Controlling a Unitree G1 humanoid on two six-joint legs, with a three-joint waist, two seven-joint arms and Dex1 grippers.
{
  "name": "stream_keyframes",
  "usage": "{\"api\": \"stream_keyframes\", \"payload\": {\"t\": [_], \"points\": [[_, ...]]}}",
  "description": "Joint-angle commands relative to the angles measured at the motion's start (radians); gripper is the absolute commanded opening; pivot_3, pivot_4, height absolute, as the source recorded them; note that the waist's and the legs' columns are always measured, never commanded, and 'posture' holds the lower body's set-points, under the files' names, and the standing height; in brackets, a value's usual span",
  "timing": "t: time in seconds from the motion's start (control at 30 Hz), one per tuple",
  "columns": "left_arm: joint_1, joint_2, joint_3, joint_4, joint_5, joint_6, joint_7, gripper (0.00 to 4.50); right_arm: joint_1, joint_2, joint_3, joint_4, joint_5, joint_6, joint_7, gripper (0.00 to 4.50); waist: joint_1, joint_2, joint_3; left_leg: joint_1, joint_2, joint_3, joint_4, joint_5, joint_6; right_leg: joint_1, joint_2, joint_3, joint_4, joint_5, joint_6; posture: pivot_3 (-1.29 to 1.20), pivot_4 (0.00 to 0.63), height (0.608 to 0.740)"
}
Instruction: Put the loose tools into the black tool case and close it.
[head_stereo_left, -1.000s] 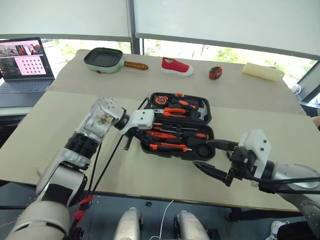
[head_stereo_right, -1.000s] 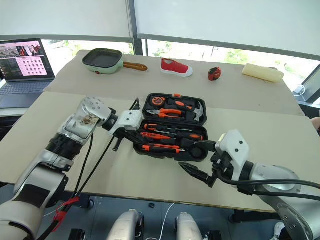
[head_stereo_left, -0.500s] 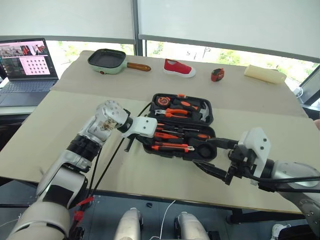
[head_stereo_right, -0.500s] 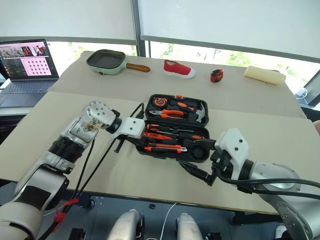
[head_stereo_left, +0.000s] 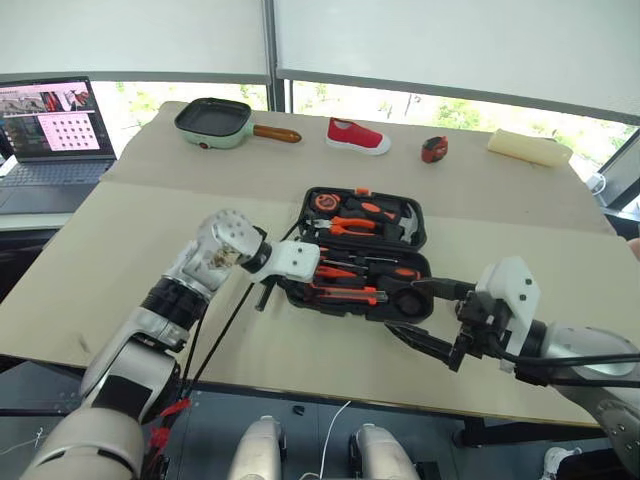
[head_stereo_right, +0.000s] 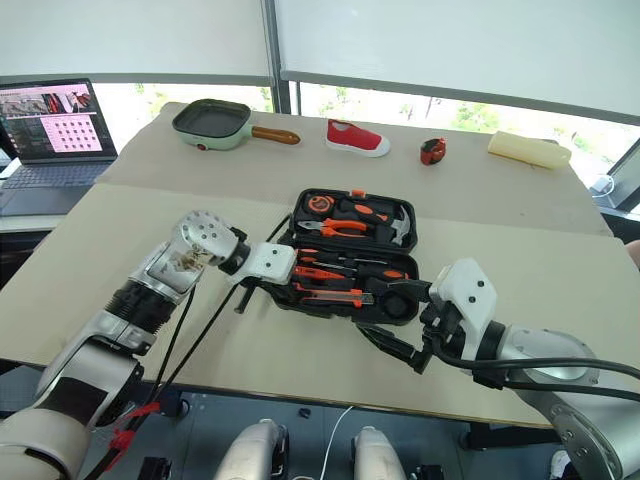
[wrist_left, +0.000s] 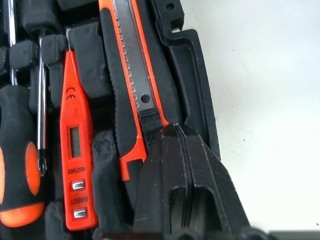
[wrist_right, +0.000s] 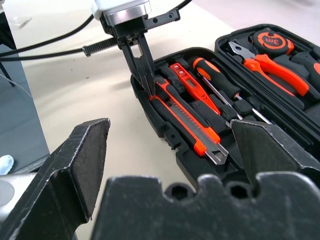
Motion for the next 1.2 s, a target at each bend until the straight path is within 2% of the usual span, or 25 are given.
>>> {"api": "stream_keyframes", "payload": {"t": [0.03, 0.2, 0.33, 0.37, 0.43, 0.77, 1.03, 1.2], "points": [[0.018, -0.001, -0.055, 0.057, 0.072, -0.034, 0.025, 0.02, -0.017, -0.001, -0.009, -0.004, -0.002, -0.024, 0.002, 4.50, 0.000, 0.000, 0.000, 0.000, 0.000, 0.000, 0.000, 0.000, 0.000, 0.000, 0.000, 0.000, 0.000, 0.000, 0.000, 0.00, 0.150, 0.740], [-0.019, -0.005, -0.020, 0.072, 0.047, -0.012, 0.024, 0.02, -0.028, -0.001, -0.002, 0.001, -0.004, -0.022, 0.002, 4.50, 0.001, 0.001, -0.001, 0.000, 0.000, 0.000, 0.000, 0.000, 0.000, 0.001, 0.000, 0.000, 0.000, 0.000, 0.000, 0.00, 0.150, 0.740], [-0.085, 0.021, 0.056, 0.004, -0.144, 0.184, -0.128, 0.02, -0.022, -0.006, -0.013, 0.000, -0.002, -0.023, 0.007, 4.50, -0.004, 0.001, 0.000, 0.000, 0.000, 0.000, 0.000, 0.000, 0.000, -0.001, 0.000, 0.000, 0.000, 0.000, 0.000, 0.00, 0.150, 0.740], [-0.096, 0.014, 0.064, 0.007, -0.156, 0.199, -0.137, 0.02, -0.019, -0.007, -0.015, 0.000, -0.003, -0.024, 0.008, 4.50, -0.005, 0.000, 0.000, -0.001, 0.000, 0.000, 0.000, 0.000, 0.000, -0.002, 0.000, 0.000, 0.000, 0.000, 0.000, 0.00, 0.150, 0.740], [-0.116, -0.010, 0.068, 0.031, -0.146, 0.203, -0.118, 0.02, -0.016, -0.008, -0.017, 0.000, -0.005, -0.025, 0.010, 4.50, -0.007, 0.000, 0.000, -0.002, 0.000, 0.000, -0.001, 0.000, 0.000, -0.003, 0.001, 0.000, 0.000, 0.000, 0.000, 0.00, 0.150, 0.740], [-0.144, -0.162, -0.010, 0.205, -0.008, 0.008, 0.058, 0.02, 0.002, -0.010, -0.030, -0.017, -0.004, -0.023, 0.006, 4.50, -0.003, 0.000, 0.001, -0.003, -0.001, -0.001, -0.001, 0.000, 0.001, -0.003, 0.000, 0.000, -0.002, -0.001, 0.001, 0.00, 0.150, 0.740], [-0.131, -0.183, -0.055, 0.304, 0.067, -0.124, 0.102, 0.02, 0.024, -0.002, -0.038, -0.036, 0.001, -0.022, -0.011, 4.50, -0.003, 0.000, 0.000, -0.002, 0.000, -0.001, -0.001, -0.001, 0.001, -0.002, 0.000, 0.000, -0.001, -0.001, 0.001, 0.00, 0.150, 0.740], [-0.115, -0.189, -0.049, 0.312, 0.062, -0.131, 0.095, 0.02, 0.034, 0.000, -0.038, -0.039, -0.001, -0.023, -0.015, 4.50, -0.001, 0.000, 0.000, -0.002, 0.000, -0.001, 0.000, -0.001, 0.001, -0.001, 0.000, 0.000, -0.002, -0.001, 0.001, 0.00, 0.150, 0.740]]}}
